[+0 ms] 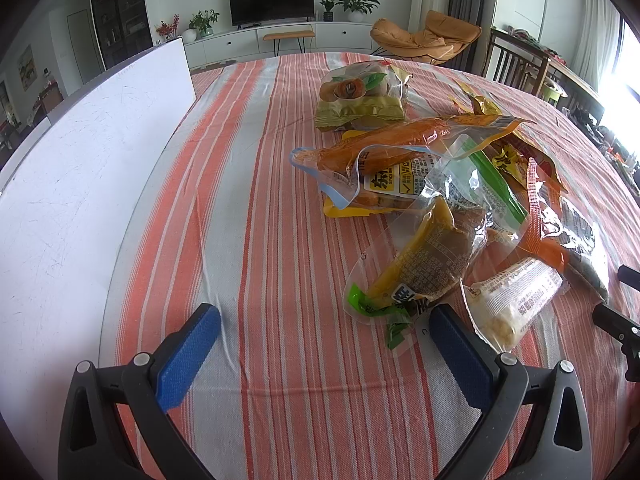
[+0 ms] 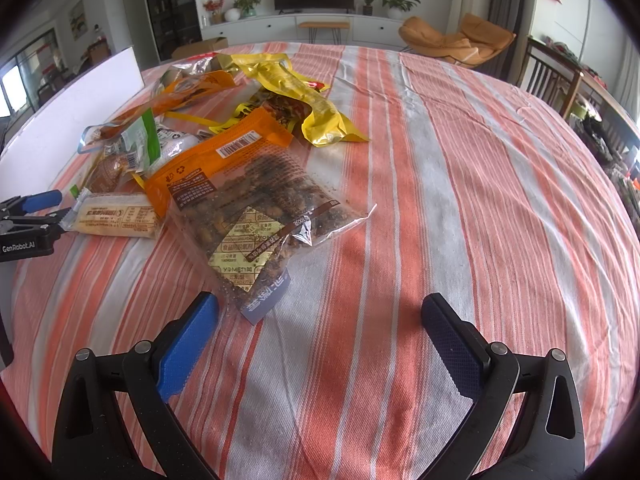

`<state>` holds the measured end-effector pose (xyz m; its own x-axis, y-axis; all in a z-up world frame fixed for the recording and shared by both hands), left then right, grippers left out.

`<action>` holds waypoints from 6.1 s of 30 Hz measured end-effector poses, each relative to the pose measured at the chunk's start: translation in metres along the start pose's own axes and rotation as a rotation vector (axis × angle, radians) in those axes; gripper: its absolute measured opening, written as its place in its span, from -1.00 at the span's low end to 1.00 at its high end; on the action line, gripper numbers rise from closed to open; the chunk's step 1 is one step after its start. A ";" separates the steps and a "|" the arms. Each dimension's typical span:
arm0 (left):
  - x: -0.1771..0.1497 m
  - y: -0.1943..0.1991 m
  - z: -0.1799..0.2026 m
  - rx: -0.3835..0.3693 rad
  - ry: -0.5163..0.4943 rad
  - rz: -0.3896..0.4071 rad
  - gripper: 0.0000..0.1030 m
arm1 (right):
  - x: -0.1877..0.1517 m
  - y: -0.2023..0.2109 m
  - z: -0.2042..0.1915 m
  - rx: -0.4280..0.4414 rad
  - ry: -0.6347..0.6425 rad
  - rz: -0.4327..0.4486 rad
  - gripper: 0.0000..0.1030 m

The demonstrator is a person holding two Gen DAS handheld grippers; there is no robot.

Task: Organize snacks

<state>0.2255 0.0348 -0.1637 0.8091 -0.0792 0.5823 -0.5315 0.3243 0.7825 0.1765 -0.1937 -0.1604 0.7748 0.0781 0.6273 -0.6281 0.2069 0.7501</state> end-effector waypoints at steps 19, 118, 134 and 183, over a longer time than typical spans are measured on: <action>0.000 0.000 0.000 0.000 0.000 0.000 1.00 | 0.000 0.000 0.000 0.000 0.000 0.000 0.99; -0.030 0.025 -0.024 0.049 0.072 -0.018 1.00 | 0.000 0.001 0.000 0.000 -0.002 -0.001 0.99; -0.033 0.031 -0.025 0.048 0.068 -0.008 1.00 | 0.000 0.001 0.000 0.000 -0.002 -0.001 0.99; -0.066 0.089 -0.007 -0.232 0.169 0.067 0.09 | 0.025 0.049 -0.100 0.405 -0.246 -0.149 -0.37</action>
<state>0.1265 0.0755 -0.1342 0.8146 0.1018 0.5710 -0.5297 0.5317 0.6608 0.1720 -0.0844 -0.1293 0.8492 -0.1658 0.5014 -0.5269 -0.2011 0.8258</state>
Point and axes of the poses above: each gripper's, at about its wrist camera, not at the fingertips, and y roughly against the way its jaws point, z to its right, x to its top, the point moved 9 cm from there along -y, roughly the way its jaws point, and after that the axes turned 15 degrees about -x, right-handed, at the moved point
